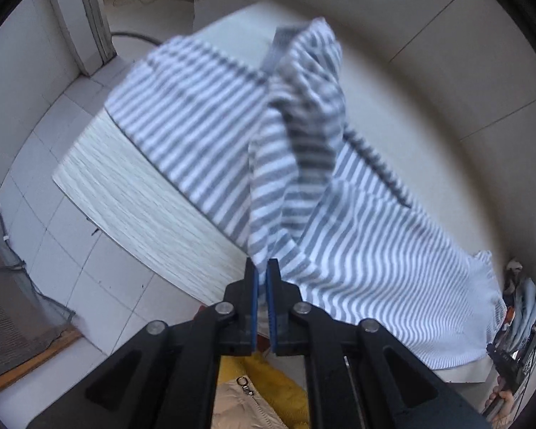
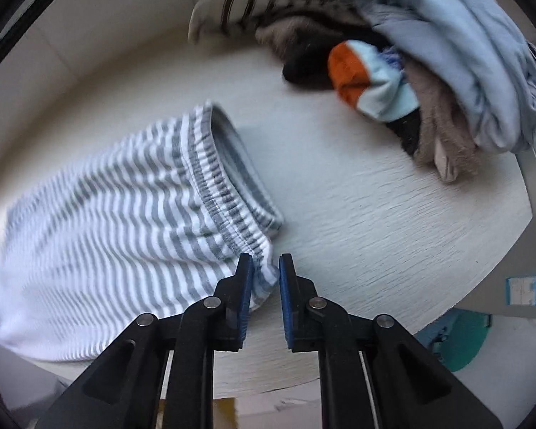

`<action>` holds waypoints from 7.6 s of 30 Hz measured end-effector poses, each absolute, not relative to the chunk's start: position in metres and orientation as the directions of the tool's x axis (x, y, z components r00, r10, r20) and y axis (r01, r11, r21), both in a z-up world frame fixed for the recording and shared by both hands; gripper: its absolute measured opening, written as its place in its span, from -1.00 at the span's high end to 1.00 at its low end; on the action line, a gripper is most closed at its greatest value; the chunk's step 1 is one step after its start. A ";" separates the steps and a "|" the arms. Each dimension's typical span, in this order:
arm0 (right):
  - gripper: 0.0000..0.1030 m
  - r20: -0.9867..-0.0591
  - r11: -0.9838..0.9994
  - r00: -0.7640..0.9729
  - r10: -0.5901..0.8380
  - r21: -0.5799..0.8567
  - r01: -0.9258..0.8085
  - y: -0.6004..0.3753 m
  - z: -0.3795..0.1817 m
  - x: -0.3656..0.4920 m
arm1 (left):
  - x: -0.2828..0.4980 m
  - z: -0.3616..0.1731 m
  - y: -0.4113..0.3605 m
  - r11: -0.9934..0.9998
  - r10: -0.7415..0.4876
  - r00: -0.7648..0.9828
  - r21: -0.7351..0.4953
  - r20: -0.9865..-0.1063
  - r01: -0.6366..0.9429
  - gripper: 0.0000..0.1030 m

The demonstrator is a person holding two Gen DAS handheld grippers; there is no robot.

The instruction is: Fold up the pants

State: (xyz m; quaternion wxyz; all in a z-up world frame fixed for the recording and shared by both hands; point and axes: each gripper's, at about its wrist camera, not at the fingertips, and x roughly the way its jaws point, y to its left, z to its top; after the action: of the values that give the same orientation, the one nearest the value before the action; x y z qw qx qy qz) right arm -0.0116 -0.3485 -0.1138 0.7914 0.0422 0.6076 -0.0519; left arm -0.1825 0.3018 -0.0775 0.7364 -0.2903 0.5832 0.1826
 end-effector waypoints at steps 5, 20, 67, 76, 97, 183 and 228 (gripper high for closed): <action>0.40 -0.942 0.986 0.294 -0.160 -0.142 0.082 -0.338 -0.086 -0.020 | -0.195 -0.056 0.301 0.753 0.006 0.254 -0.163 -0.967 -0.638 0.15; 0.39 -0.937 0.991 0.348 0.021 -0.026 -0.128 -0.245 -0.094 0.011 | -0.127 -0.040 0.191 0.883 -0.092 0.380 -0.252 -0.920 -0.397 0.14; 0.39 -0.917 0.993 0.392 -0.076 -0.107 -0.058 -0.144 -0.075 -0.015 | -0.092 -0.037 0.197 0.956 0.077 0.361 -0.033 -0.929 -0.290 0.00; 0.36 -0.923 0.990 0.380 0.060 0.008 -0.138 0.030 -0.066 -0.032 | -0.085 -0.061 0.292 0.980 0.038 0.293 -0.022 -0.955 -0.199 0.00; 0.06 -0.946 0.914 0.310 0.092 -0.043 -0.403 0.319 -0.079 0.042 | -0.064 -0.097 0.376 0.989 -0.075 0.280 -0.108 -0.957 -0.105 0.00; 0.34 -0.960 0.812 0.272 0.067 -0.105 -0.574 0.180 -0.089 -0.004 | -0.048 -0.067 0.422 0.961 -0.125 0.395 -0.211 -0.910 -0.182 0.42; 0.77 -0.954 0.665 0.298 0.042 -0.196 -0.721 0.114 -0.134 0.067 | -0.026 -0.090 0.351 0.958 -0.057 0.316 -0.141 -0.947 -0.250 0.41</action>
State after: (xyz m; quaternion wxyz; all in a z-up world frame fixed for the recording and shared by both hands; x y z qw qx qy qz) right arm 0.0667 0.1140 -0.1337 0.7402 -0.3178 0.5336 0.2576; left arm -0.0257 0.3515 -0.0905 0.8004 -0.1317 0.5817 0.0602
